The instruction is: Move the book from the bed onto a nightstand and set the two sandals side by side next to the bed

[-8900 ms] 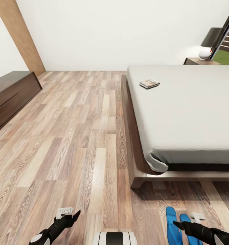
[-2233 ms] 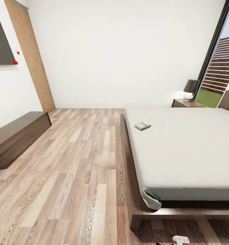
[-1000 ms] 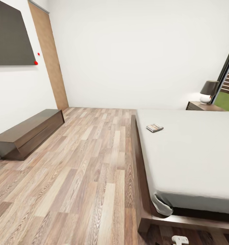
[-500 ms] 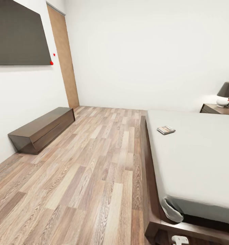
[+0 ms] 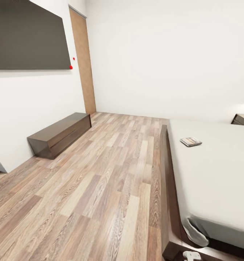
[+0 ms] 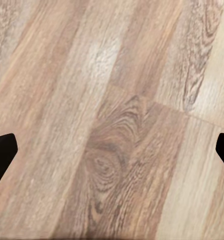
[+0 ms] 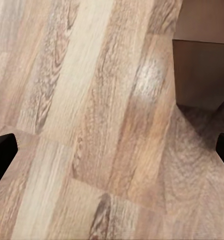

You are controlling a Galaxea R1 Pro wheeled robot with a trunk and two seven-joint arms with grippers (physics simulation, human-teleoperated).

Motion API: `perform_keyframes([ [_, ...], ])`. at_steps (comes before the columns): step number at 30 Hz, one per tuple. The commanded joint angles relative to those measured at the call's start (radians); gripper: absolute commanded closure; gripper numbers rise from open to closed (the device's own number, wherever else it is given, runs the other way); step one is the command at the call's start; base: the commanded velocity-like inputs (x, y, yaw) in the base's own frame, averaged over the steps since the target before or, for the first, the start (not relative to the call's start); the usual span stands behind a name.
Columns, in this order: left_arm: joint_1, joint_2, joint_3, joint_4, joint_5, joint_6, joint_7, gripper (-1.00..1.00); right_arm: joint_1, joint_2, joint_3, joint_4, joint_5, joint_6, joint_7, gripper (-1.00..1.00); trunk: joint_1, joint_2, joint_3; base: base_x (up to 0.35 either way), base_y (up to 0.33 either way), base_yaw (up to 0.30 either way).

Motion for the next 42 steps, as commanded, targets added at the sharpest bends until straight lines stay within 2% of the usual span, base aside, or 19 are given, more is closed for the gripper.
perform_keyframes([
  [1, -0.001, 0.0, 0.009, 0.001, -0.01, -0.004, -0.002, -1.0, -0.002, -0.001, -0.004, 0.005, -0.009, -0.003, 0.008, -1.0, 0.0, 0.0, -0.001, 0.0, 0.0, 0.219],
  [25, -0.001, -0.002, 0.009, 0.001, -0.01, -0.004, -0.002, -1.0, -0.002, 0.001, -0.004, 0.005, -0.009, -0.003, 0.006, -1.0, 0.0, 0.0, -0.001, 0.008, 0.002, 0.234],
  [33, -0.001, -0.002, 0.009, 0.001, -0.01, -0.004, -0.002, -1.0, -0.002, 0.0, -0.004, 0.005, -0.008, -0.003, 0.008, -1.0, 0.0, 0.0, -0.001, 0.274, 0.066, 0.157],
  [42, -0.001, -0.002, 0.009, 0.001, -0.01, -0.004, -0.002, -1.0, -0.002, 0.0, -0.004, 0.005, -0.008, -0.003, 0.008, -1.0, 0.0, 0.0, -0.001, 0.317, 0.124, 0.016],
])
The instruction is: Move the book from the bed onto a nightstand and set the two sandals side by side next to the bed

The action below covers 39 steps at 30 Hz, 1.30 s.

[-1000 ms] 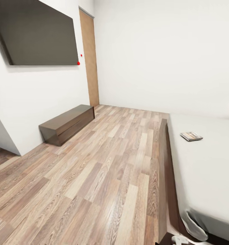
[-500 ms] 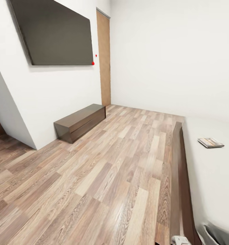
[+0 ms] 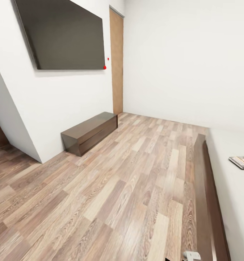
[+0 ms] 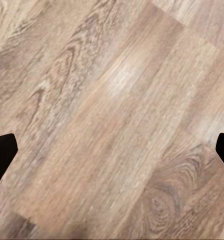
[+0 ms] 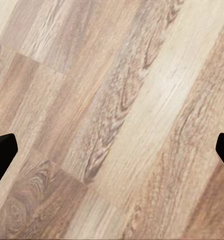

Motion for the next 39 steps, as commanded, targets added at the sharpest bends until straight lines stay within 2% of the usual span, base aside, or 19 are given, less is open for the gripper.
perform_keyframes([
  [1, -0.001, 0.0, 0.009, 0.001, -0.01, -0.004, -0.002, -1.0, -0.002, 0.0, -0.003, 0.005, -0.009, -0.004, 0.007, -1.0, 0.0, 0.0, -0.001, 0.319, 0.144, 0.001],
  [27, -0.001, 0.0, 0.009, 0.001, -0.01, -0.004, -0.002, -1.0, -0.002, -0.001, -0.003, 0.005, -0.01, -0.004, 0.009, -1.0, 0.0, 0.0, -0.001, 0.319, 0.116, 0.0],
  [39, -0.001, 0.0, 0.009, 0.001, -0.01, -0.004, -0.002, -1.0, -0.002, -0.001, -0.003, 0.005, -0.009, -0.004, 0.009, -1.0, 0.0, 0.0, -0.001, 0.319, 0.013, 0.0],
])
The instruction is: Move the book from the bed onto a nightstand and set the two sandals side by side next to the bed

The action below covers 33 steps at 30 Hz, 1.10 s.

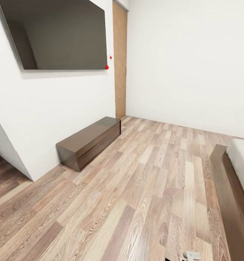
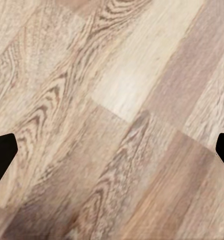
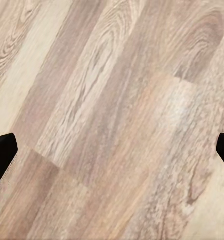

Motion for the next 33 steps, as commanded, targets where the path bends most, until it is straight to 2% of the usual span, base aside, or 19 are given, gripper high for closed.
perform_keyframes([
  [1, -0.001, 0.0, 0.009, 0.001, -0.01, -0.004, -0.002, -1.0, -0.002, 0.0, -0.003, 0.005, -0.009, -0.003, 0.008, -1.0, 0.0, 0.0, -0.001, 0.32, 0.001, 0.0],
  [33, -0.001, 0.0, 0.009, 0.001, -0.01, -0.004, -0.002, -1.0, -0.002, 0.001, -0.003, 0.005, -0.008, -0.003, 0.006, -1.0, 0.0, 0.0, -0.001, 0.321, 0.0, 0.0],
])
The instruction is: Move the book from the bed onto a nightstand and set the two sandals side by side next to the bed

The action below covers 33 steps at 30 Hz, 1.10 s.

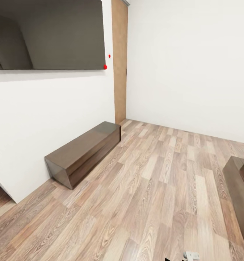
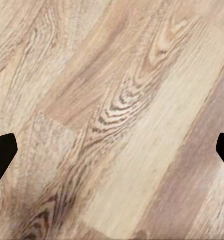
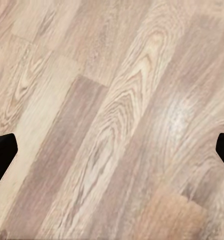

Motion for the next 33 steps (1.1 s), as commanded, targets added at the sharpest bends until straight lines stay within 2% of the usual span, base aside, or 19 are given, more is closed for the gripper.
perform_keyframes([
  [1, -0.001, 0.0, 0.009, 0.001, -0.01, -0.004, -0.002, -1.0, -0.002, 0.0, -0.004, 0.005, -0.009, -0.003, 0.008, -1.0, 0.0, 0.0, -0.001, 0.321, 0.0, 0.0],
  [33, -0.001, 0.0, 0.009, 0.001, -0.01, -0.004, -0.002, -1.0, -0.002, 0.0, -0.004, 0.005, -0.009, -0.002, 0.009, -1.0, 0.0, 0.0, -0.001, 0.324, 0.0, 0.0],
])
